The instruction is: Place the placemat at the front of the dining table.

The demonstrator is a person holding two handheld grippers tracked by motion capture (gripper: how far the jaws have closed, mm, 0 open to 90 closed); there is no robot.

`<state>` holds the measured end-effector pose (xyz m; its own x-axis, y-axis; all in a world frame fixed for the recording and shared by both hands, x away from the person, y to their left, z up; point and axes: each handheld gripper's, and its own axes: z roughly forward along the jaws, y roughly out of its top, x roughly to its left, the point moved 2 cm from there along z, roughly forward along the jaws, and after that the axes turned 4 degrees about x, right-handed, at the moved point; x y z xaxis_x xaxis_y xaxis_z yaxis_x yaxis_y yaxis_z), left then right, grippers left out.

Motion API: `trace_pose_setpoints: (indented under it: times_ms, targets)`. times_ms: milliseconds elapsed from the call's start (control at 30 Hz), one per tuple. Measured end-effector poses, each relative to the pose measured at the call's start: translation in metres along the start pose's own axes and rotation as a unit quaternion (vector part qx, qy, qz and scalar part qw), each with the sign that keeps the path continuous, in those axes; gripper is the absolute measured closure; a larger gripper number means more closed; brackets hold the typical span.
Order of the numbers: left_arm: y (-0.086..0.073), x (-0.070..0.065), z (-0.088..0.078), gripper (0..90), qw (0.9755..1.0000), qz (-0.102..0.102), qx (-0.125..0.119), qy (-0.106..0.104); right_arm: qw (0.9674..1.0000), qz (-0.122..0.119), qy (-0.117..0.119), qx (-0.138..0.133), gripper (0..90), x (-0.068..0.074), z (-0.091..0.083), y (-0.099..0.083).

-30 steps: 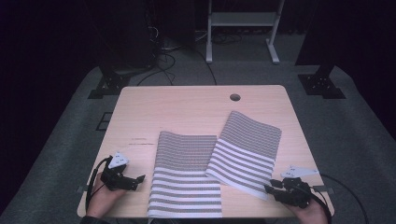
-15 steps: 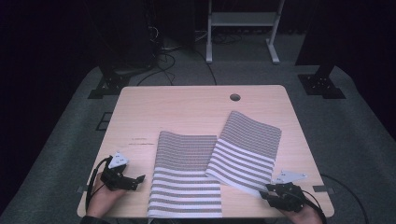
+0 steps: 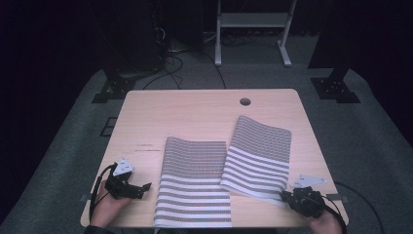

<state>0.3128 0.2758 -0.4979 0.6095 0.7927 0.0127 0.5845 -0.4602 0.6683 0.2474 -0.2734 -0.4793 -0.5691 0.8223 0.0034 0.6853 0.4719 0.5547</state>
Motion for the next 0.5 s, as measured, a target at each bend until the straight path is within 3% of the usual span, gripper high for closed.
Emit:
trace_pose_setpoints:
  times_ms: [500]
  targets:
    - [0.000,0.000,0.000,0.0,1.0000,0.000,0.000,0.000,0.9982,0.032,-0.050,-0.006,86.6,-0.041,-0.007,-0.003]
